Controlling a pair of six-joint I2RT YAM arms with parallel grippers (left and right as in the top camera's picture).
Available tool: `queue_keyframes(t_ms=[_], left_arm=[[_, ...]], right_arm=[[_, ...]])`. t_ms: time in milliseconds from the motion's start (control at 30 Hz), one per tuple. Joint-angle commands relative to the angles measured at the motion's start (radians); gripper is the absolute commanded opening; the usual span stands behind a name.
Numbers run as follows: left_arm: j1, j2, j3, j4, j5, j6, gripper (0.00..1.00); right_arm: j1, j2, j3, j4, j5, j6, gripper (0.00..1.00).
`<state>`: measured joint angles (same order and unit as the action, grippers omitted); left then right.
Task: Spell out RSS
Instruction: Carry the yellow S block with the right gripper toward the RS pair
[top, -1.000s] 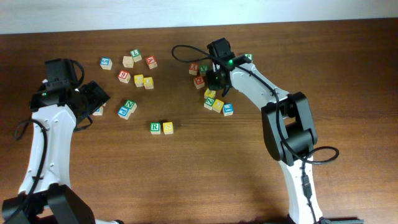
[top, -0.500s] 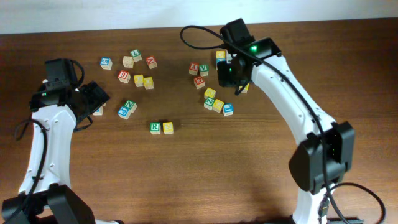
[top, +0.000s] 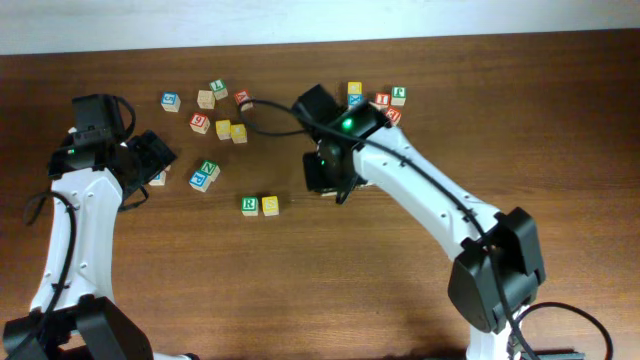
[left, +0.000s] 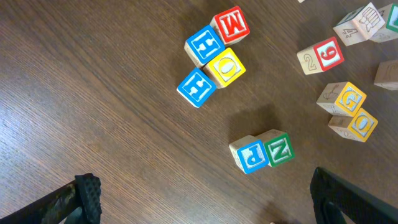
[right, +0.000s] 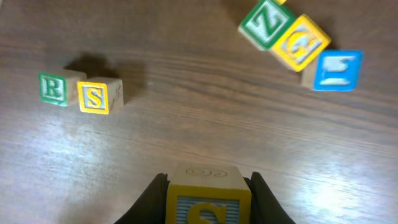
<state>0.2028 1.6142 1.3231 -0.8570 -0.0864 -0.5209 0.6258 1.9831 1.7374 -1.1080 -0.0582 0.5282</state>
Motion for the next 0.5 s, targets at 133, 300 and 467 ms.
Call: queue_keyframes(t_ms=[133,300,467], left_arm=[[0.005,-0.019,0.017,-0.001,-0.005,-0.009,0.99],[0.005,-0.019,0.017,-0.001,-0.005,-0.01,0.99],[0.005,-0.019,0.017,-0.001,-0.005,-0.009,0.99]], right_arm=[[0.074,0.006,-0.21,0.27,0.018,0.084,0.27],[0.106,0.006,-0.325,0.483,0.018,0.085,0.29],[0.109,0.01,-0.364,0.543,0.07,0.136,0.3]])
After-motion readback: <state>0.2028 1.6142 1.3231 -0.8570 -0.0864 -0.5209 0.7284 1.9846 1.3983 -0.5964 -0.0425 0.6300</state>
